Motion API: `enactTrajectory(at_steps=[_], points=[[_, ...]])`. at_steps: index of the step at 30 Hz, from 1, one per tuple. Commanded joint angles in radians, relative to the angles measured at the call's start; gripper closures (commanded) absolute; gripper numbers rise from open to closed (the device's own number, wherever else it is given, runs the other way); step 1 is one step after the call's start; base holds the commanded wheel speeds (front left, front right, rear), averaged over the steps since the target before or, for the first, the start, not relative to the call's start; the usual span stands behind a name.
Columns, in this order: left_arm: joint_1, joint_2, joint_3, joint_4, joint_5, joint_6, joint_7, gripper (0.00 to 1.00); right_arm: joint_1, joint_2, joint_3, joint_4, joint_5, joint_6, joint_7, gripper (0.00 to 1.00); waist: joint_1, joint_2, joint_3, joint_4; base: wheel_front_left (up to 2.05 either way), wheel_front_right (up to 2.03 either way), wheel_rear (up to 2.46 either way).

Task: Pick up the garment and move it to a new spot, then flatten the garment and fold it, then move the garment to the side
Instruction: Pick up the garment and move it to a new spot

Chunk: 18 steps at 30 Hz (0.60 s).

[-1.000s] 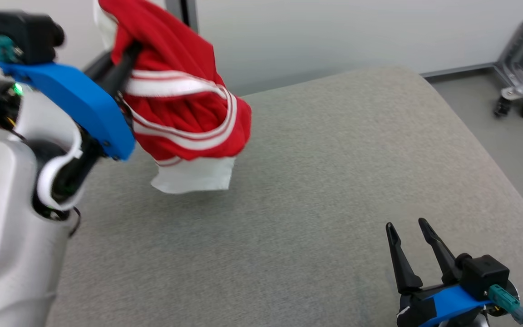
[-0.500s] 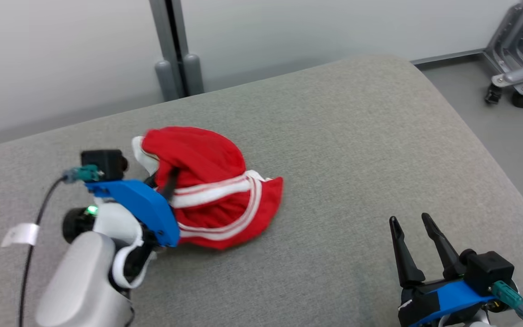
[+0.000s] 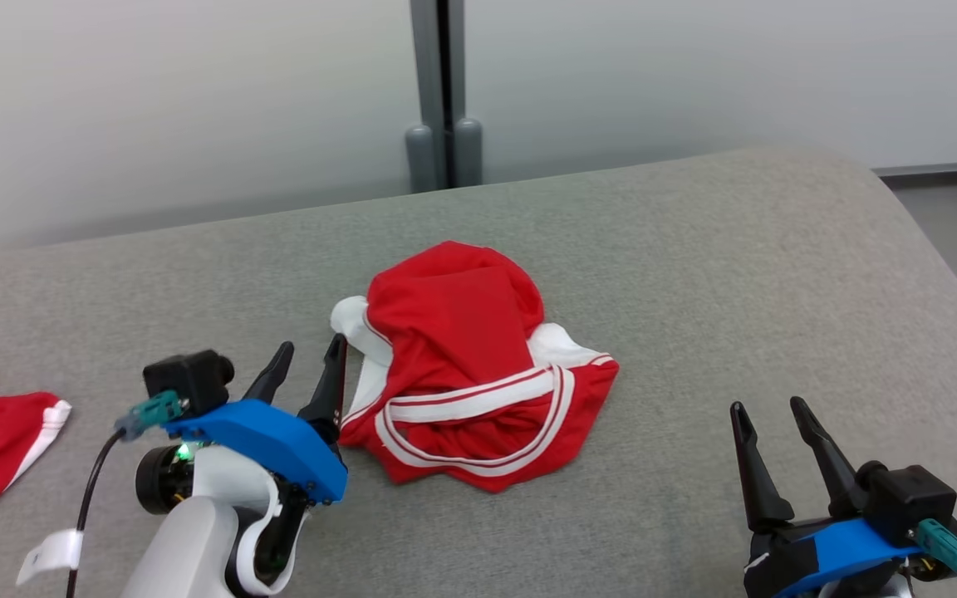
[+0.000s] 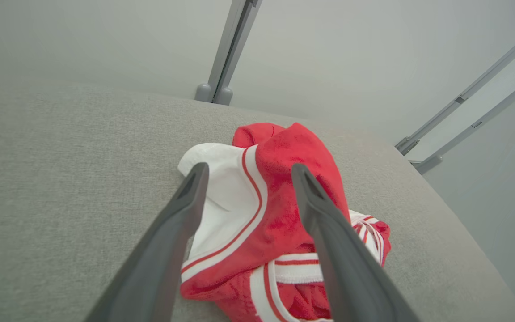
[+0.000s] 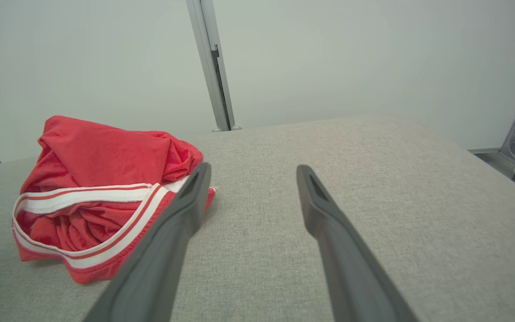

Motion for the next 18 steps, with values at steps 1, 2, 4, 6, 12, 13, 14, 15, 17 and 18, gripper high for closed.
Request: enactTrajectory(at_steps=[1, 2, 4, 6, 12, 13, 14, 15, 17, 18], points=[[0.029, 0.001, 0.008, -0.022, 0.014, 0.012, -0.03, 0.0, 0.011, -0.005, -0.007, -0.008, -0.006, 0.0, 0.003, 0.0, 0.0, -0.0001, -0.001, 0.018, 0.0, 0.0, 0.0], [0.042, 0.006, 0.007, -0.035, 0.024, 0.016, -0.051, 0.0, 0.015, -0.005, -0.013, -0.011, -0.007, 0.0, 0.006, 0.0, 0.0, -0.0001, -0.004, 0.031, 0.0, 0.0, 0.0], [0.072, 0.011, 0.012, -0.061, 0.037, 0.02, -0.098, 0.0, 0.02, -0.005, -0.018, -0.018, -0.014, 0.0, 0.01, 0.0, 0.0, -0.0001, -0.013, 0.054, 0.0, 0.0, 0.0], [0.099, 0.023, 0.018, -0.085, 0.058, 0.025, -0.148, 0.0, 0.027, -0.005, -0.023, -0.025, -0.017, 0.0, 0.014, 0.0, 0.0, -0.0001, -0.023, 0.075, 0.0, 0.0, 0.0], [0.187, 0.06, 0.021, -0.137, 0.13, 0.036, -0.297, 0.0, 0.044, -0.005, -0.049, -0.032, -0.021, 0.0, 0.031, 0.0, 0.0, -0.0001, -0.057, 0.132, 0.0, 0.0, 0.0], [0.202, 0.065, 0.02, -0.145, 0.141, 0.035, -0.319, 0.0, 0.045, -0.005, -0.055, -0.032, -0.016, 0.0, 0.032, 0.0, 0.0, -0.0001, -0.063, 0.14, 0.0, 0.0, 0.0], [0.216, 0.063, 0.024, -0.152, 0.144, 0.038, -0.337, 0.0, 0.047, -0.005, -0.064, -0.034, -0.012, 0.0, 0.031, 0.0, 0.0, -0.0001, -0.068, 0.149, 0.0, 0.0, 0.0], [0.233, 0.063, 0.028, -0.16, 0.149, 0.037, -0.352, 0.0, 0.05, -0.005, -0.072, -0.036, -0.008, 0.0, 0.032, 0.0, 0.0, -0.0001, -0.072, 0.157, 0.0, 0.0, 0.0], [0.26, 0.068, 0.035, -0.174, 0.169, 0.036, -0.373, 0.0, 0.054, -0.005, -0.087, -0.039, -0.008, 0.0, 0.036, 0.0, 0.0, -0.0001, -0.077, 0.174, 0.0, 0.0, 0.0], [0.271, 0.067, 0.038, -0.176, 0.176, 0.032, -0.378, 0.0, 0.055, -0.005, -0.096, -0.041, -0.012, 0.0, 0.037, 0.0, 0.0, -0.0001, -0.079, 0.184, 0.0, 0.0, 0.0]])
